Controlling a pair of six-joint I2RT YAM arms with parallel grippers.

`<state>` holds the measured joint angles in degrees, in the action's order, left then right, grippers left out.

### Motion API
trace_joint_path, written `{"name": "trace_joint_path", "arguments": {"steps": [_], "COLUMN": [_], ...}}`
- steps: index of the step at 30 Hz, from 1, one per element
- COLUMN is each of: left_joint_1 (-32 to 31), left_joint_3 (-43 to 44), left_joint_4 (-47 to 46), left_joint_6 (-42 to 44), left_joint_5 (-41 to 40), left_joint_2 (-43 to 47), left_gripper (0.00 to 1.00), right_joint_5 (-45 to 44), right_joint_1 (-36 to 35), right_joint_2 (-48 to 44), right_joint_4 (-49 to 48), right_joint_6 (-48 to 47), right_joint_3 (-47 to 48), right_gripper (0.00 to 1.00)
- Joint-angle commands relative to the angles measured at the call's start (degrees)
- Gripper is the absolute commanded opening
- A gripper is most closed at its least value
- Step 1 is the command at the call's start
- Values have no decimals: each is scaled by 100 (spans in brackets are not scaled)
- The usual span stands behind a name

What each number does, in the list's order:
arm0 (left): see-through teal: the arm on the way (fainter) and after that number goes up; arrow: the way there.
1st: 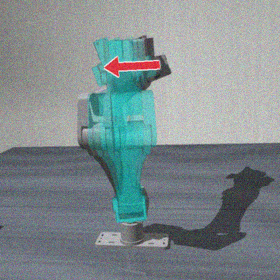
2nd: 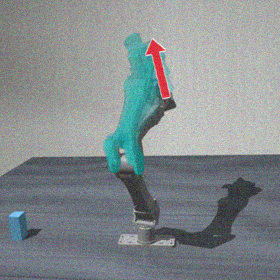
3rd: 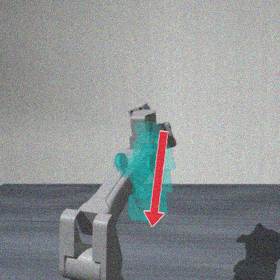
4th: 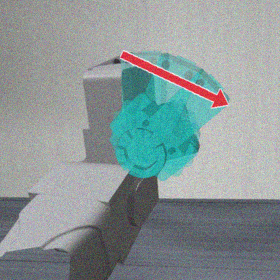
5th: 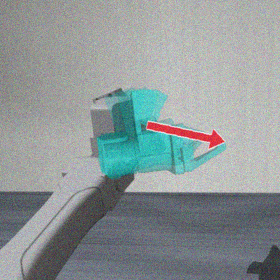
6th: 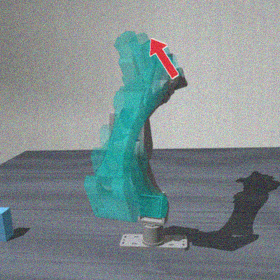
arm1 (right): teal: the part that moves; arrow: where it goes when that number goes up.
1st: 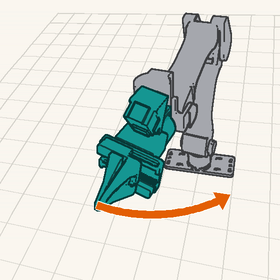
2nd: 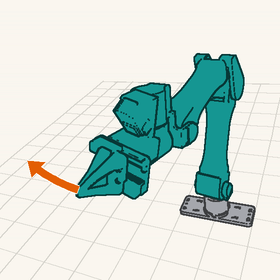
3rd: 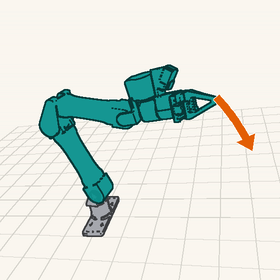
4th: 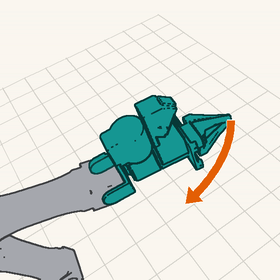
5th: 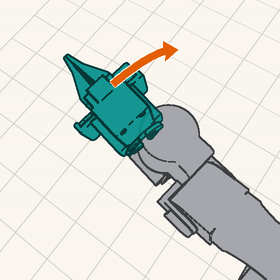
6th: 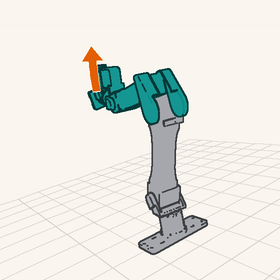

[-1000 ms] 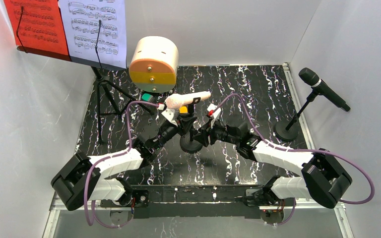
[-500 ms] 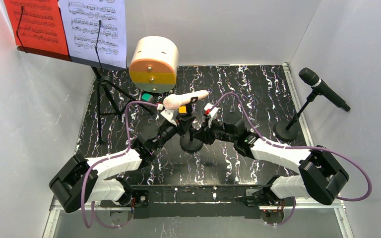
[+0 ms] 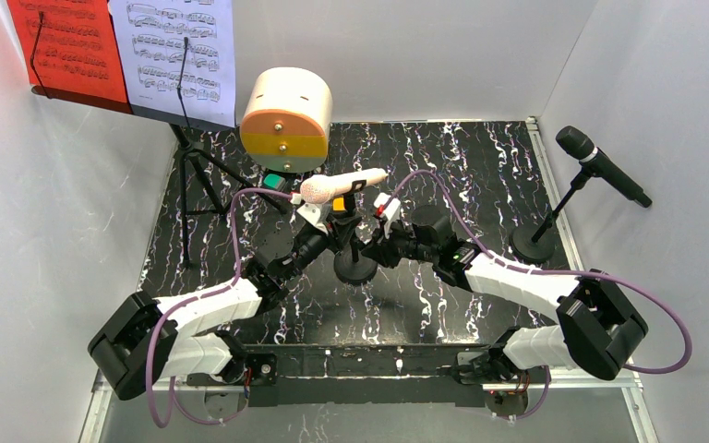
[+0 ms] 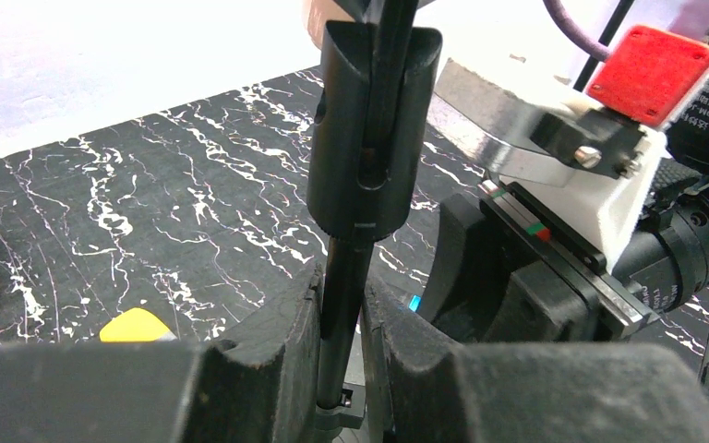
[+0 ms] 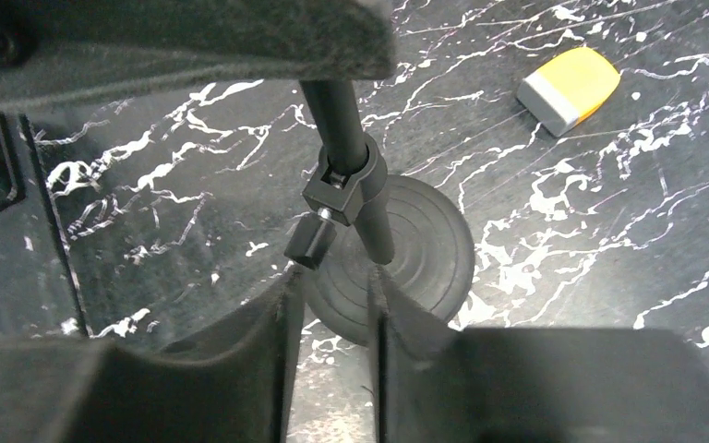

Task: Pack up the instrument practice props
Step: Unscrew the knob on the microphone stand.

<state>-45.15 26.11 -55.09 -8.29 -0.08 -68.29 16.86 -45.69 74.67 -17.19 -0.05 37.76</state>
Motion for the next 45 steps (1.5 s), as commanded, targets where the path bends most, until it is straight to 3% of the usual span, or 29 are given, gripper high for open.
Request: {"name": "trace_joint_path", "arguments": {"steps": [1, 6, 12, 18, 23, 27, 30, 38, 45], "left_joint_1": [15, 15, 15, 15, 7, 6, 10, 10, 6], "left_joint_3": [-71, -49, -36, -9, 8, 23, 42, 168, 285], "left_joint_4": [684, 684, 683, 684, 686, 707, 760, 1006, 1312], "left_joint_6": [-76, -101, -128, -146, -154, -155, -155, -189, -298], "left_joint_5": [-225, -203, -162, -82, -46, -53, -47, -45, -208], "left_joint_2": [11, -26, -33, -78, -105, -79, -87, -83, -35], "left_gripper": [0, 0, 0, 0, 0, 0, 0, 0, 0], "right_joint_5": [29, 90, -148, -255, -187, 25, 12, 191, -300], "right_joint_1": [39, 37, 46, 35, 34, 39, 42, 22, -304], "right_joint_2": [-194, -213, -16, 119, 219, 249, 267, 419, 246], "right_joint_4": [-125, -465, -636, -726, -546, -342, -140, -187, -1008], "right_joint_6": [26, 465, 767, 823, 643, 207, -147, -1494, -4020], "right_joint_3": [192, 198, 297, 335, 415, 364, 347, 263, -474], "right_gripper": [46, 59, 59, 47, 26, 16, 1, 1, 1]}}
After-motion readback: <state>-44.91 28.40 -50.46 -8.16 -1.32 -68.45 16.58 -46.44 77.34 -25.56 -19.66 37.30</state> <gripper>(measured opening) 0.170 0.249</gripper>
